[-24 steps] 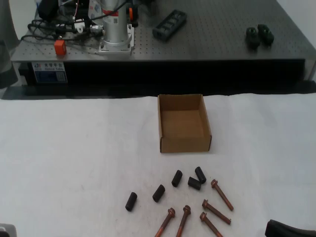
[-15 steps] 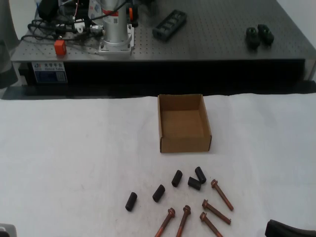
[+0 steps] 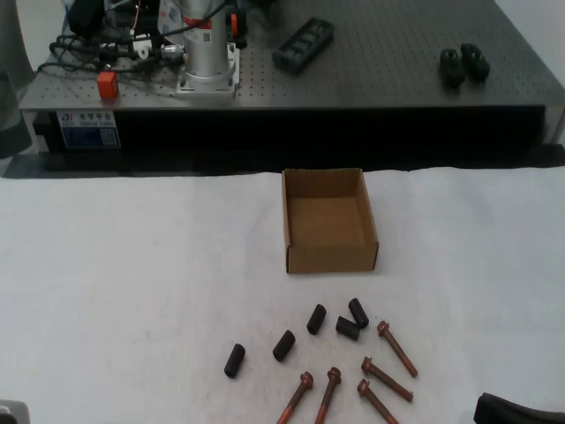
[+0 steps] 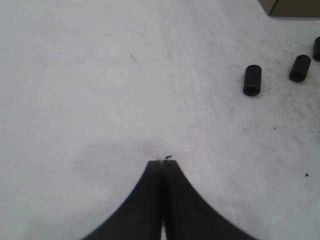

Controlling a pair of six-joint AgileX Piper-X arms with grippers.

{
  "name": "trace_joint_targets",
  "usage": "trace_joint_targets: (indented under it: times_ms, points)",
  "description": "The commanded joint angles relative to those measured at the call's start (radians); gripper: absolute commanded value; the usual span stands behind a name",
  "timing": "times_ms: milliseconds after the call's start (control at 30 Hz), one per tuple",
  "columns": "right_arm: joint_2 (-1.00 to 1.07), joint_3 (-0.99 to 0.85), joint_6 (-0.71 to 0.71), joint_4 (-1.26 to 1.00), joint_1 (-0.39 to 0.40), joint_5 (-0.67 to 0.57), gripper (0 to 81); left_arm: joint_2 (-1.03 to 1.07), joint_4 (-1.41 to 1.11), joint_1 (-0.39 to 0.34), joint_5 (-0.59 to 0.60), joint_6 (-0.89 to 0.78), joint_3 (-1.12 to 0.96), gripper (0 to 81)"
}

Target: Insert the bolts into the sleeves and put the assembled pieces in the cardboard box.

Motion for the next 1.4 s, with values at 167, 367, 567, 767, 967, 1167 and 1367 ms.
trace_joint_targets:
  times_ms: [167, 367, 567, 767, 967, 1167, 1367]
  points:
    - [0.003, -0.012, 0.005, 0.001, 0.001, 0.0, 2.4, -0.008, -0.011, 0.0, -0.018, -0.006, -0.001, 0.3]
    - [0.003, -0.012, 0.005, 0.001, 0.001, 0.0, 2.4, -0.008, -0.011, 0.0, -0.018, -0.006, -0.001, 0.3]
    - [0.003, -0.012, 0.005, 0.001, 0.001, 0.0, 2.4, -0.008, -0.011, 0.0, -0.018, -0.006, -0.001, 0.3]
    - [0.003, -0.012, 0.001, -0.004, 0.0, 0.099, 2.4, -0.008, -0.011, 0.0, -0.018, -0.006, -0.001, 0.3]
    - [0.003, -0.012, 0.133, -0.176, 0.0, 0.138, 2.4, -0.006, -0.071, 0.0, 0.0, -0.117, -0.002, 0.3]
    - [0.003, -0.012, 0.565, -0.504, 0.0, 0.185, 2.2, -0.006, -0.492, 0.0, 0.162, -0.192, -0.002, 0.3]
    - [0.039, -0.012, 0.666, -0.794, 0.0, 0.44, 6.2, -0.006, -0.993, 0.0, -0.153, -0.254, -0.002, 0.3]
